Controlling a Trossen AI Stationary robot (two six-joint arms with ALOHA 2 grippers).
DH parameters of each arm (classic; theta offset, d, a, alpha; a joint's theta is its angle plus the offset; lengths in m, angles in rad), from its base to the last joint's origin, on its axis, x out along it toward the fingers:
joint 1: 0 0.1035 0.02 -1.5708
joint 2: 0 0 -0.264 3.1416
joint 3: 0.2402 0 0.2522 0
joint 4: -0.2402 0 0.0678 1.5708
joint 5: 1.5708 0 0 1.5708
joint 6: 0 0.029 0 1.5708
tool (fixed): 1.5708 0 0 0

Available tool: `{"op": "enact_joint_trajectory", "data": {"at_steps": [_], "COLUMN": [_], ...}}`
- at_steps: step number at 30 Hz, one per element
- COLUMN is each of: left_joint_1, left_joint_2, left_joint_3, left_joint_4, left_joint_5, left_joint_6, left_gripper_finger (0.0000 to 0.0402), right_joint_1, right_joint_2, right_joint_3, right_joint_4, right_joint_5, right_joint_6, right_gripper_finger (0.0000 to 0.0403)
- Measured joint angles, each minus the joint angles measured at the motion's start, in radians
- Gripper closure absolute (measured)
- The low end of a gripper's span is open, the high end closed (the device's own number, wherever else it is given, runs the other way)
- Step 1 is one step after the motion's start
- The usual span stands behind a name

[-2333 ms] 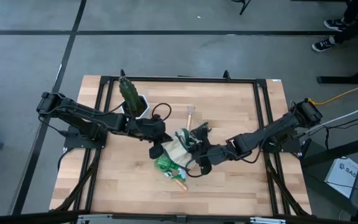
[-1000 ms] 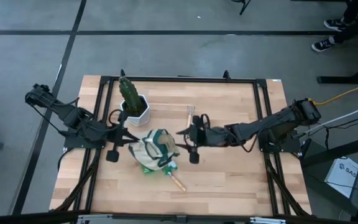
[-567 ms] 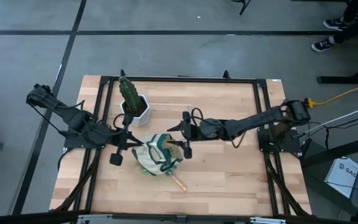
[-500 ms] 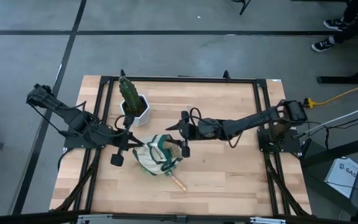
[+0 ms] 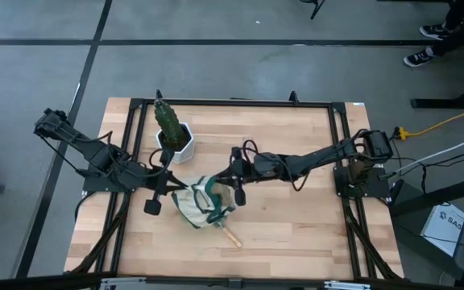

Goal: Pick & Place Garden tools in Gardening bag
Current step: Prepare the gardening bag

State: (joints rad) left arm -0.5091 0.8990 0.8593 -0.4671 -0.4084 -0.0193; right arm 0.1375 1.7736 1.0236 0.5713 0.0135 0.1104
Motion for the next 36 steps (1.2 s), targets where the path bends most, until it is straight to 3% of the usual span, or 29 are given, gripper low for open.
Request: {"op": "enact_joint_trajectory", "data": {"at_steps": [2,6,15,26,30,36], "left_joint_1": [0.000,0.000,0.000,0.000,0.000,0.000], "left_joint_2": [0.000,0.000,-0.001,-0.001,-0.001,-0.001], "left_joint_3": [0.000,0.000,0.000,0.000,0.000,0.000], "left_joint_4": [0.000,0.001,-0.016,-0.086,-0.088,-0.091], "left_joint_5": [0.000,-0.027,-0.070,-0.071,-0.071,-0.071], "left_joint_6": [-0.025,-0.087,-0.211,-0.280,-0.286,-0.286], "left_gripper_finger": [0.0393,0.0387,0.0342,0.0285,0.0276,0.0272], "right_joint_1": [0.000,0.002,-0.005,-0.051,-0.051,-0.046], "right_joint_2": [-0.025,-0.119,-0.374,-0.621,-0.654,-0.640], "right_joint_3": [0.000,0.000,0.001,0.001,0.001,0.001], "right_joint_4": [-0.030,-0.178,-0.668,-1.294,-1.432,-1.476], "right_joint_5": [0.000,0.008,0.049,0.053,0.012,0.002], "right_joint_6": [0.035,0.099,0.217,0.573,0.630,0.667], "right_gripper_finger": [0.0392,0.0396,0.0398,0.0399,0.0399,0.0400]}}
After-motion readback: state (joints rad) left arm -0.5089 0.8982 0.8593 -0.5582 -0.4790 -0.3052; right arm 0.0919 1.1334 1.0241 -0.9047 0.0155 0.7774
